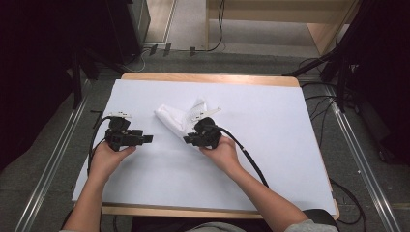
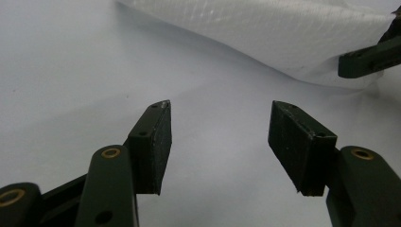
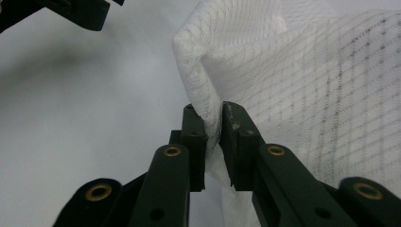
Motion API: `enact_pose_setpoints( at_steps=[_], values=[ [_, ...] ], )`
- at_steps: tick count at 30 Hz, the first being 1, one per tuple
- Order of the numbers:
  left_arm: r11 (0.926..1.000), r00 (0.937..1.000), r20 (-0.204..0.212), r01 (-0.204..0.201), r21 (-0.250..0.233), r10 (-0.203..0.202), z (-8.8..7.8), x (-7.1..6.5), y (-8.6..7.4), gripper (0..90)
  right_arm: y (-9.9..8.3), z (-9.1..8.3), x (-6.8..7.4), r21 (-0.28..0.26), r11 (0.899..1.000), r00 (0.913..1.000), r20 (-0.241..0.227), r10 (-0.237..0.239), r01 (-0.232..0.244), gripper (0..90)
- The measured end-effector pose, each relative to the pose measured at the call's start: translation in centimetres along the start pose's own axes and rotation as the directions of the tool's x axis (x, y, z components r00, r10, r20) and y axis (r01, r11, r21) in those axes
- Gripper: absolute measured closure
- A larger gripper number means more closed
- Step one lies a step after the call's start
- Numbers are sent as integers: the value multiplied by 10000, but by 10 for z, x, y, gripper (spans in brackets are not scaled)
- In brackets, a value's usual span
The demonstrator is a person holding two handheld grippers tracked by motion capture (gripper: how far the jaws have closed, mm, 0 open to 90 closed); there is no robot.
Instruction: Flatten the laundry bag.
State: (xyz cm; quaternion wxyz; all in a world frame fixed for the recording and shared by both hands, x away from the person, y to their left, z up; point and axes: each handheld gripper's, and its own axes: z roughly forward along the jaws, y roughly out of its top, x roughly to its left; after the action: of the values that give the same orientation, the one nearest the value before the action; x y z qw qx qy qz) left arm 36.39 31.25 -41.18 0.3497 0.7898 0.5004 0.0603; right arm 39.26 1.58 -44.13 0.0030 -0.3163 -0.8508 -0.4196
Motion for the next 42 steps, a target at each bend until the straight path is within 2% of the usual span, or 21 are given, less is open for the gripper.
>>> enact_pose_setpoints(
  at_steps=[3, 4, 5, 9, 13, 16, 19, 21, 23, 30, 35, 38, 40, 42],
  values=[
    [10000, 10000, 4, 63, 7, -63, -1, 1, 0, 411, 0, 1, 2, 79, 9999, 9996, -256, 119, -117, 710],
    [10000, 10000, 4, 63, 7, -63, -1, 1, 0, 411, 0, 1, 2, 79, 9999, 9996, -256, 119, -117, 710],
    [10000, 10000, 14, 74, -2, -74, -1, 2, 0, 411, 1, 1, 5, 157, 9999, 9992, -398, 50, -44, 648],
    [10000, 10000, 26, 47, -29, -47, -2, 2, 1, 411, 3, -4, 10, 125, 9999, 9990, -428, -95, 100, 601],
    [9999, 9999, 20, 100, -61, -100, -3, 2, 4, 414, 5, -13, 13, -36, 10000, 9991, -419, -80, 78, 606],
    [9996, 9997, 235, 75, -281, -68, -6, -4, 14, 417, 4, -26, 13, -77, 9999, 9994, -340, -73, 71, 694],
    [9992, 9991, 361, -227, -318, 238, -3, -12, 25, 421, 1, -35, 13, -147, 9999, 9998, -179, -90, 88, 759],
    [9993, 9986, 435, -304, -222, 314, -1, -14, 29, 435, -1, -39, 11, -192, 9998, 9999, -127, -75, 73, 772],
    [9989, 9974, 565, -453, -72, 457, 8, -19, 38, 441, -4, -44, 9, -203, 9998, 9999, -138, 44, -47, 776],
    [9965, 9944, 731, -791, 272, 769, 24, -27, 59, 436, -20, -64, 0, -113, 9998, 9994, 308, 181, -178, 775],
    [9958, 9928, 873, -851, 324, 820, 35, -27, 72, 430, -33, -81, -10, -246, 9986, 9971, 589, 477, -463, 764],
    [9953, 9923, 972, -824, 505, 773, 50, -25, 83, 424, -39, -88, -15, -351, 9973, 9956, 661, 666, -643, 757],
    [9943, 9924, 931, -861, 635, 800, 55, -26, 87, 420, -42, -92, -18, -381, 9967, 9942, 774, 743, -715, 751],
    [9937, 9905, 1063, -942, 614, 874, 65, -27, 94, 418, -45, -94, -20, -416, 9965, 9932, 883, 763, -729, 747]
  ],
)
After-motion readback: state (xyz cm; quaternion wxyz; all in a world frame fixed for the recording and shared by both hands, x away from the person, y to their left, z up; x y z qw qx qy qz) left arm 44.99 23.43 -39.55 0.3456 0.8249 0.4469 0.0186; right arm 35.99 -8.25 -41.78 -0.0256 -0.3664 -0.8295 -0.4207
